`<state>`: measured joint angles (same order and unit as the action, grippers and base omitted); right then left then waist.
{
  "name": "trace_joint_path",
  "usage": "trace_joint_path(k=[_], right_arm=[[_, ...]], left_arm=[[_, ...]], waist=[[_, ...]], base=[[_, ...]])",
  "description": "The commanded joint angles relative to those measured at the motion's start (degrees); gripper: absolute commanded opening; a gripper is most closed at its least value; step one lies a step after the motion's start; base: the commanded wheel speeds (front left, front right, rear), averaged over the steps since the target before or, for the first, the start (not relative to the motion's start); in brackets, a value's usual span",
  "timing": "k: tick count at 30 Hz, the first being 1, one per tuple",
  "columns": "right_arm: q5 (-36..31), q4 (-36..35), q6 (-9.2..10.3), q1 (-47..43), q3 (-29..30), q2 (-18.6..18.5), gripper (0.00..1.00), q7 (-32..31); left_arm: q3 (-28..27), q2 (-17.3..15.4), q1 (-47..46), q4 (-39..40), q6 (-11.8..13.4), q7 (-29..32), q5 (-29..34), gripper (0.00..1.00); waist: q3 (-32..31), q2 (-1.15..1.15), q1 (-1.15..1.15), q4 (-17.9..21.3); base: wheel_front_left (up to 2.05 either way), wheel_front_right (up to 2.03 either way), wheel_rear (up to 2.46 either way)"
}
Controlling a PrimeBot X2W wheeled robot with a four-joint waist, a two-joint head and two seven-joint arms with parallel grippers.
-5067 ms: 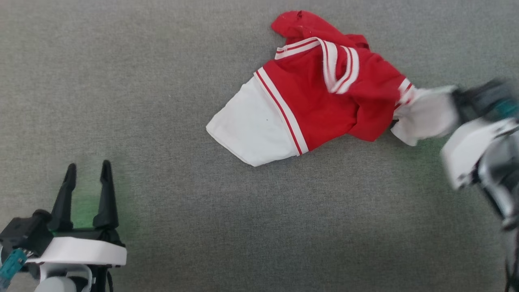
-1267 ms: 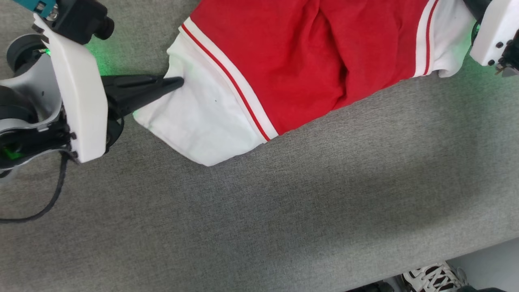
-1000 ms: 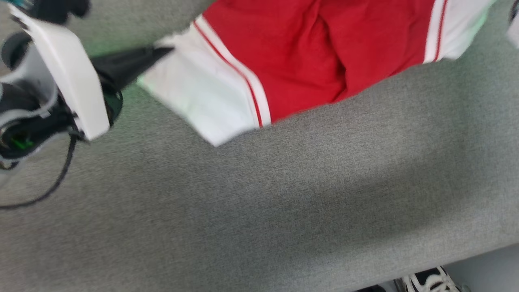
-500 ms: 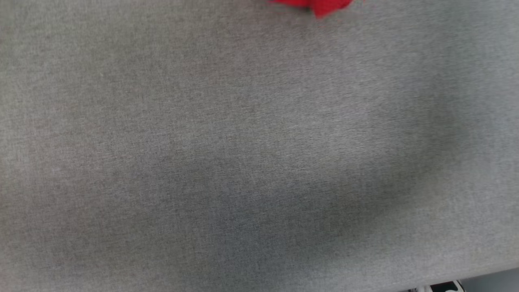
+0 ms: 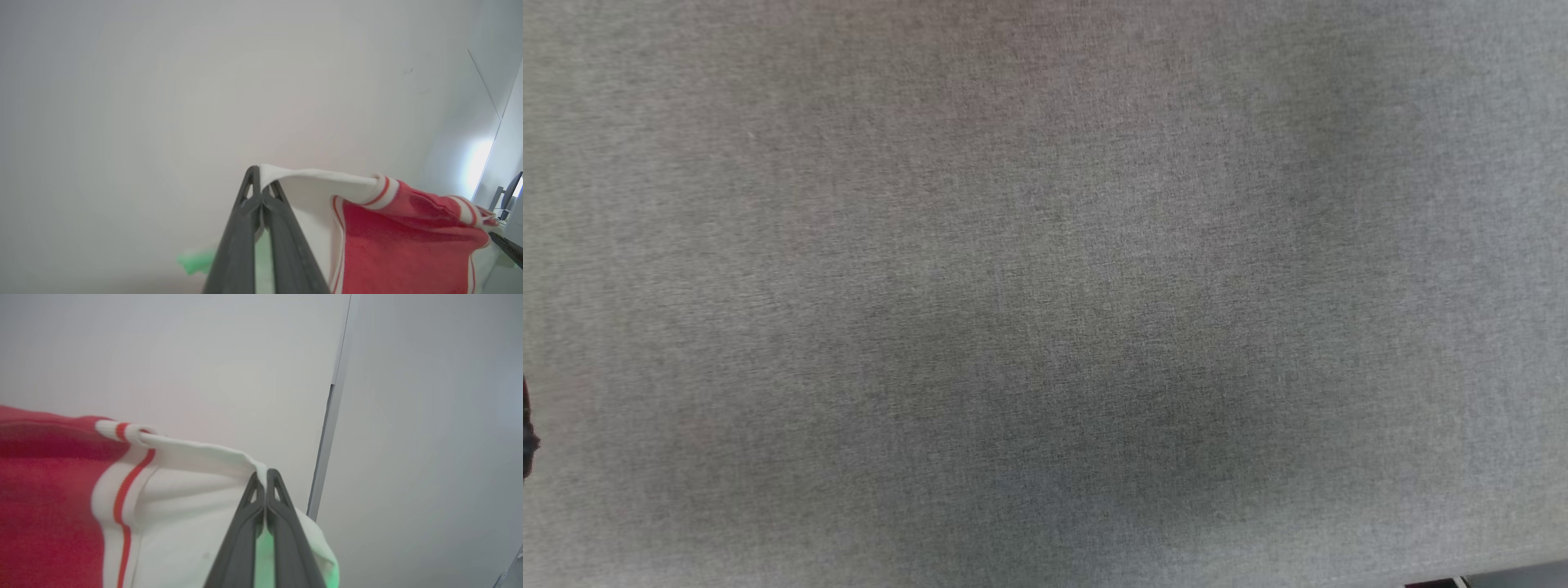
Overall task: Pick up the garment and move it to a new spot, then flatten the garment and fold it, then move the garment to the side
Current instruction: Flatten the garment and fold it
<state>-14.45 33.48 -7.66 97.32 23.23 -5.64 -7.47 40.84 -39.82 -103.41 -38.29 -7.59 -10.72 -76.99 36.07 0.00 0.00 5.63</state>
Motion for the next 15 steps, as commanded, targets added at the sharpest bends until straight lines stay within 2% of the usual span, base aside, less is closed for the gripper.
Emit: trace_joint_path(k=[1, 6, 11, 15], right_arm=[[-0.9, 2.0, 0.32, 0.4, 0.1, 0.0, 0.00, 1.5], [-0.7, 5.9, 0.30, -3.7, -2.7, 0.0, 0.00, 4.4], [4.0, 8.6, 0.30, -14.0, -9.1, -1.5, 0.00, 6.7], [10.7, 6.7, 0.30, -25.5, -15.0, -3.3, 0.00, 6.2]], left_arm=[[0.2, -0.9, 0.0, 0.7, 0.2, -0.9, -0.2, 0.00], [2.6, -2.5, 7.4, 5.1, 0.2, -1.4, -2.9, 0.00], [5.0, -8.2, 22.7, 15.0, 0.2, -2.5, -8.0, 0.00], [6.3, -12.7, 37.9, 23.8, 0.2, -4.2, -10.0, 0.00]], waist=[[-0.9, 0.00, 0.00, -0.3], [-2.7, 0.00, 0.00, -0.4], [-5.5, 0.00, 0.00, -0.3], [-8.0, 0.00, 0.00, -0.4]], base=[[0.00, 0.00, 0.00], [0.00, 0.00, 0.00], [0.00, 0.00, 0.00], [0.00, 0.00, 0.00]])
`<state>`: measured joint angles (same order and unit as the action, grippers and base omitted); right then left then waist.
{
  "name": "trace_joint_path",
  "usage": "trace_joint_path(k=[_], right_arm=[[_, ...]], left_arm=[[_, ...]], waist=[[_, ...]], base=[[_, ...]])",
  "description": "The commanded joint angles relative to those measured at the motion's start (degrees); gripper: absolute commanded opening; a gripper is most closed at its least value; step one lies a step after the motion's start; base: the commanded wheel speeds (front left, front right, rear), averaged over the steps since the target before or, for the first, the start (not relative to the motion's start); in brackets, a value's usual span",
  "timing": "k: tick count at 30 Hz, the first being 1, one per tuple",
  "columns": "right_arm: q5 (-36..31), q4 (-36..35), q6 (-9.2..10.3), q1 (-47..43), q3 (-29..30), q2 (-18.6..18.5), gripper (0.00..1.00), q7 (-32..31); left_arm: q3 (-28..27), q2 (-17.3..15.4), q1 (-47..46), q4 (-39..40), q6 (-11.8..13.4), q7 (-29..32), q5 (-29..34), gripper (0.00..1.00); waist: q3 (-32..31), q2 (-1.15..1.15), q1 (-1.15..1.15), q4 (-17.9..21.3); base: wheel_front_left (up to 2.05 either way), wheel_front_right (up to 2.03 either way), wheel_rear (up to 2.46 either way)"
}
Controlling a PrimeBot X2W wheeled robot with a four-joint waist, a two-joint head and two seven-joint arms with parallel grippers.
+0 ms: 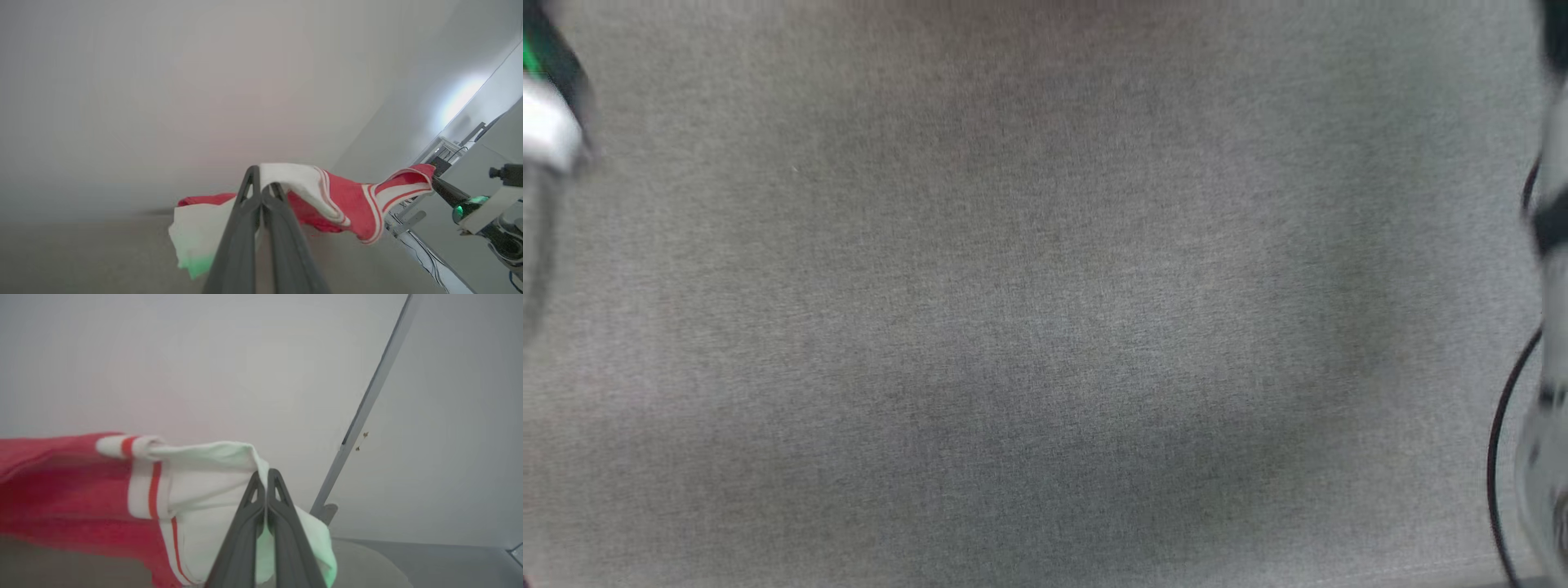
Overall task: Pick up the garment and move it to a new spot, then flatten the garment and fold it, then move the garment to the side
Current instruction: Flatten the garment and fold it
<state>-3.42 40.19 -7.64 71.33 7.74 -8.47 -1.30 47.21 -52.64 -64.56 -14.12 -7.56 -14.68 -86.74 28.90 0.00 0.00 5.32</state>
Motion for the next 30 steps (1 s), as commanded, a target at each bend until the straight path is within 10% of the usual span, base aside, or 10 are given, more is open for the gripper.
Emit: trace_joint_path(k=[1, 12, 30], right_arm=[[1.6, -1.2, 0.28, -2.6, -0.8, -1.0, 0.00, -0.5], [23.2, -34.3, 0.22, -45.6, -6.7, -9.7, 0.00, -17.9], [30.4, -65.1, 0.21, -79.2, 4.6, -5.1, 0.00, -36.5]], left_arm=[[-0.3, -0.6, 2.5, 1.2, 0.1, -0.4, -0.9, 0.00], [-10.4, 1.4, 41.0, 20.4, 0.1, -0.6, -0.7, 0.00], [-18.5, -2.4, 67.1, 35.4, 0.1, -0.6, -1.4, 0.00]], waist=[[-1.4, 0.00, 0.00, -0.1], [-5.3, 0.00, 0.00, -1.4], [-4.3, 0.00, 0.00, -3.9]], base=[[0.00, 0.00, 0.00], [0.00, 0.00, 0.00], [0.00, 0.00, 0.00]])
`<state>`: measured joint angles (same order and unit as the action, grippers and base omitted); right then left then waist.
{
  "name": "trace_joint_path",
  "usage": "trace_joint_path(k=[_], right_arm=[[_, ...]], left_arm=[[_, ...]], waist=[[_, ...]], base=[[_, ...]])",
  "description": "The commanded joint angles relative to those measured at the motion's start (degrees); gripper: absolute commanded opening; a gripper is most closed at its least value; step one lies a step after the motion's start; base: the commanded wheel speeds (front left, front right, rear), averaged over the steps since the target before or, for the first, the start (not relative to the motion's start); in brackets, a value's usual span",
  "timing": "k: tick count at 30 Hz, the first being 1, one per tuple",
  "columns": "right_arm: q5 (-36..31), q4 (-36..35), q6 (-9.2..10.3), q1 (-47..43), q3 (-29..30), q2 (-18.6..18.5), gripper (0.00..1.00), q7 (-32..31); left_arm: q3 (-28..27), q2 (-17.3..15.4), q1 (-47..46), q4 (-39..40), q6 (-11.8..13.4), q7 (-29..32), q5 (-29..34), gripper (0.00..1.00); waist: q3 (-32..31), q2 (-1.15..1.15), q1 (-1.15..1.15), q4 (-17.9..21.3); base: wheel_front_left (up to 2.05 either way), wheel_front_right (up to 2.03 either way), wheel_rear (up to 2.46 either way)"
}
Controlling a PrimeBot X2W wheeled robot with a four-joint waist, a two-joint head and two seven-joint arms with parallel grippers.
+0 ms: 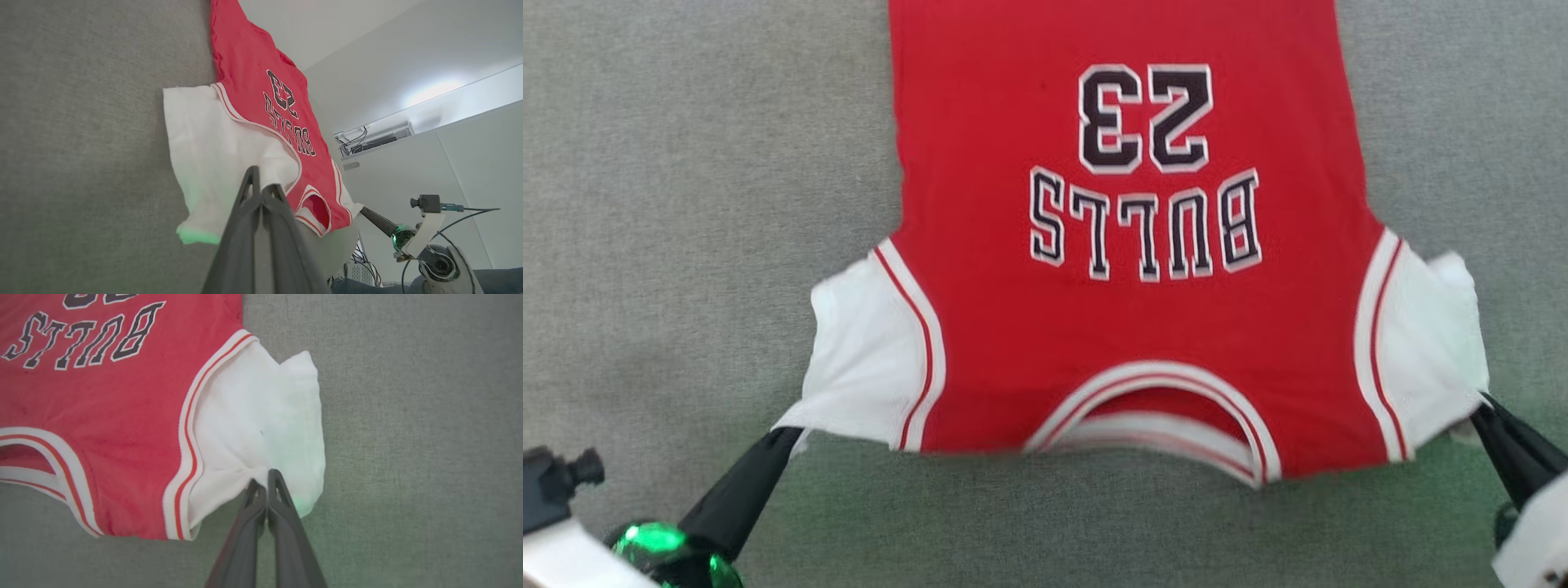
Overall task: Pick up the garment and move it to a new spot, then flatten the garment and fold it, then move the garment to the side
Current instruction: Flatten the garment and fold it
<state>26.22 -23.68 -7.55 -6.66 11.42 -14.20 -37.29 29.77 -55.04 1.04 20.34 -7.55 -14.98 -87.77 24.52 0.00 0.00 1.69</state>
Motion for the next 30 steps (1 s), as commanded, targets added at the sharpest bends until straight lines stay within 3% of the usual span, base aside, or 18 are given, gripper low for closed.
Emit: trace_joint_path(k=[1, 7, 17, 18, 19, 20, 21, 26, 30], right_arm=[[1.0, -2.3, 0.12, -2.2, 1.5, 0.9, 0.00, -0.8], [0.8, -3.4, 0.12, -2.3, 1.9, 1.3, 0.00, -1.2], [-2.7, 6.5, 0.09, 3.0, -5.0, -1.4, 0.01, -0.2], [-2.8, 6.9, 0.09, 3.3, -5.2, -1.4, 0.29, 0.3], [-3.1, 7.1, 0.09, 3.4, -5.3, -1.5, 0.49, 0.6], [-3.3, 7.1, 0.09, 3.4, -5.2, -1.7, 0.93, 0.5], [-3.3, 6.7, 0.09, 3.3, -4.9, -1.9, 1.00, 0.4], [-2.7, 0.5, 0.09, 5.6, -0.2, -2.9, 1.00, -1.7], [-3.7, -3.6, 0.09, 13.2, 3.1, -5.2, 1.00, -6.8]], left_arm=[[-1.6, -0.1, 2.5, 1.8, 0.1, -0.3, -0.4, 0.00], [-0.7, -0.1, 3.3, 2.1, 0.1, -0.3, 1.8, 0.00], [8.5, 3.6, -5.9, -5.0, 0.1, 0.5, 4.6, 0.00], [9.1, 3.6, -6.3, -5.3, 0.1, 0.4, 4.7, 0.00], [9.5, 3.6, -6.8, -5.4, 0.1, 0.3, 4.8, 0.00], [9.9, 3.5, -7.1, -5.5, 0.1, 0.3, 4.7, 0.00], [10.3, 3.4, -7.4, -5.6, 0.1, 0.2, 4.7, 0.00], [11.6, 2.8, -9.0, -4.6, 0.1, -0.2, 4.9, 0.00], [12.0, 2.4, -10.7, -3.0, 0.1, -0.2, 5.5, 0.00]], waist=[[0.1, 0.00, 0.00, -0.4], [0.4, 0.00, 0.00, -0.8], [1.1, 0.00, 0.00, -1.1], [1.3, 0.00, 0.00, -1.2], [1.6, 0.00, 0.00, -1.3], [1.8, 0.00, 0.00, -1.4], [2.0, 0.00, 0.00, -1.5], [3.4, 0.00, 0.00, -2.7], [5.6, 0.00, 0.00, -3.8]], base=[[0.00, 0.00, 0.00], [0.00, 0.00, 0.00], [0.00, 0.00, 0.00], [0.00, 0.00, 0.00], [0.00, 0.00, 0.00], [0.00, 0.00, 0.00], [0.00, 0.00, 0.00], [0.00, 0.00, 0.00], [0.00, 0.00, 0.00]])
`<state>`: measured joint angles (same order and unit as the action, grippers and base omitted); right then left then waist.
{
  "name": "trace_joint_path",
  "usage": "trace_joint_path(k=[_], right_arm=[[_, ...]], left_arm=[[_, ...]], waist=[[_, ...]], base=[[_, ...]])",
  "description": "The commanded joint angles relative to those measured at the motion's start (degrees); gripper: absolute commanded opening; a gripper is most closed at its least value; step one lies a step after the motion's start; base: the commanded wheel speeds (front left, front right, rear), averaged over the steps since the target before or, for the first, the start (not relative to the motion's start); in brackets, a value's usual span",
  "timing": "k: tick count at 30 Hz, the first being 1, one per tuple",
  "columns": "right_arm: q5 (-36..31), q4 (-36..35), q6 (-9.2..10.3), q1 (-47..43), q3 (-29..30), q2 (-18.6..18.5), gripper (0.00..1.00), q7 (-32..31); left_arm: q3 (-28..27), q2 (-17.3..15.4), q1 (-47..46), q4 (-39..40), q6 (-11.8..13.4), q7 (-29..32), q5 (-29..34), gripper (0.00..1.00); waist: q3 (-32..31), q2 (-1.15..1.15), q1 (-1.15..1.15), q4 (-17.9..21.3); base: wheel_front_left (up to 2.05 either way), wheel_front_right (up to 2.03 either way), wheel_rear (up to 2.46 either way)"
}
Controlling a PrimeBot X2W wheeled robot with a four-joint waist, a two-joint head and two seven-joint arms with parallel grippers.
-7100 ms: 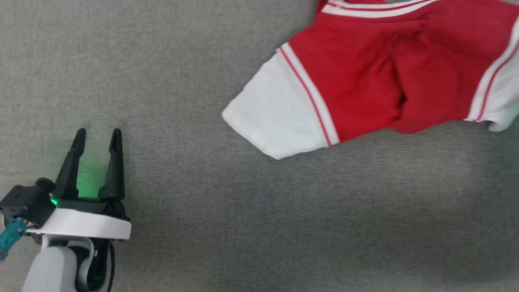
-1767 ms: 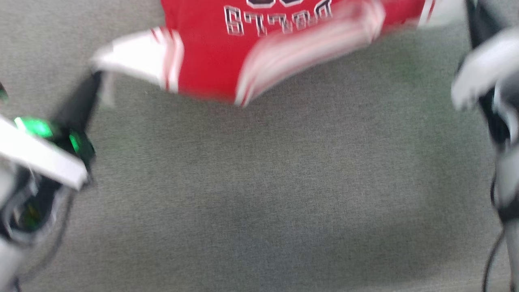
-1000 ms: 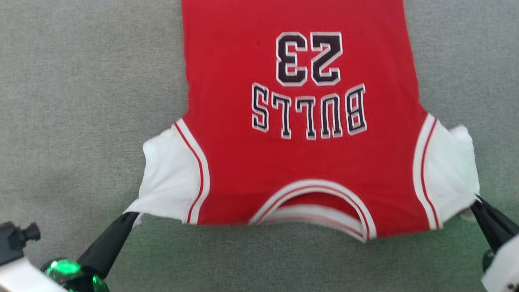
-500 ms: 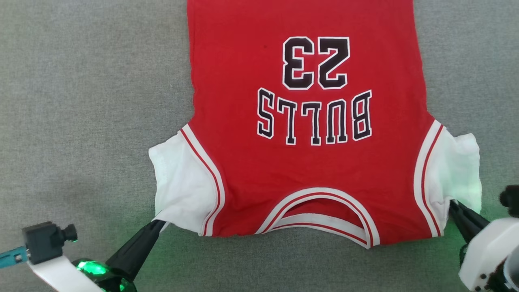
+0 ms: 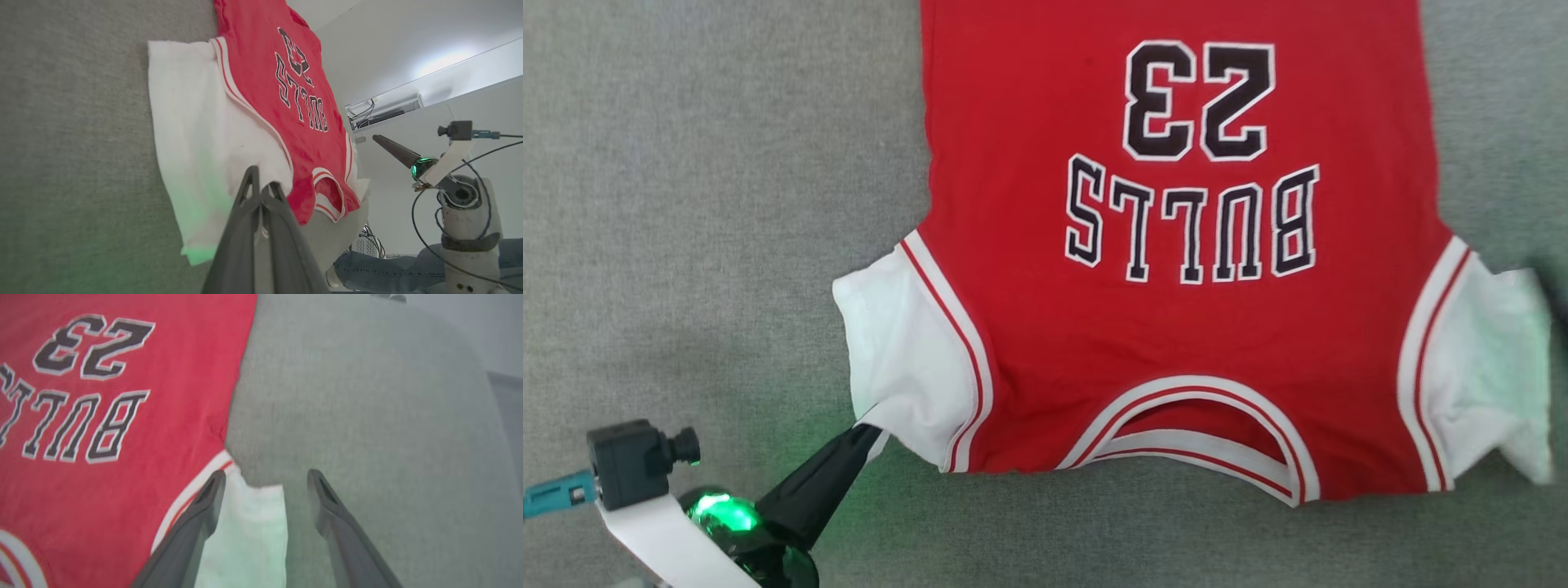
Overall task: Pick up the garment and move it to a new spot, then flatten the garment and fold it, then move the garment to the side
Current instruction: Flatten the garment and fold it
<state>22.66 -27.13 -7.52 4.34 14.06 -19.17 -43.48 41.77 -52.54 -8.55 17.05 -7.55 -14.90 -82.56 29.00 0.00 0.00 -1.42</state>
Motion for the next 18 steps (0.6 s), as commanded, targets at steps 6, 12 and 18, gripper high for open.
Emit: trace_joint_path(k=[6, 12, 18], right_arm=[[-3.0, 7.7, 0.05, 24.0, -1.8, -2.2, 1.00, -8.1], [-9.4, 24.6, 0.05, 44.7, -5.4, -1.5, 1.00, -12.5], [-17.4, 37.7, 0.05, 54.6, -4.0, -2.1, 1.00, -12.8]], left_arm=[[1.2, -0.4, -4.8, 3.0, 0.1, -0.3, 3.0, 0.00], [2.9, -0.1, -8.4, 5.4, 0.1, -0.3, 4.5, 0.00], [4.3, 1.7, -10.6, 6.3, 0.1, -0.3, 3.7, 0.00]], waist=[[4.7, 0.00, 0.00, -4.0], [8.5, 0.00, 0.00, -8.3], [10.3, 0.00, 0.00, -11.9]], base=[[0.00, 0.00, 0.00], [0.00, 0.00, 0.00], [0.00, 0.00, 0.00]])
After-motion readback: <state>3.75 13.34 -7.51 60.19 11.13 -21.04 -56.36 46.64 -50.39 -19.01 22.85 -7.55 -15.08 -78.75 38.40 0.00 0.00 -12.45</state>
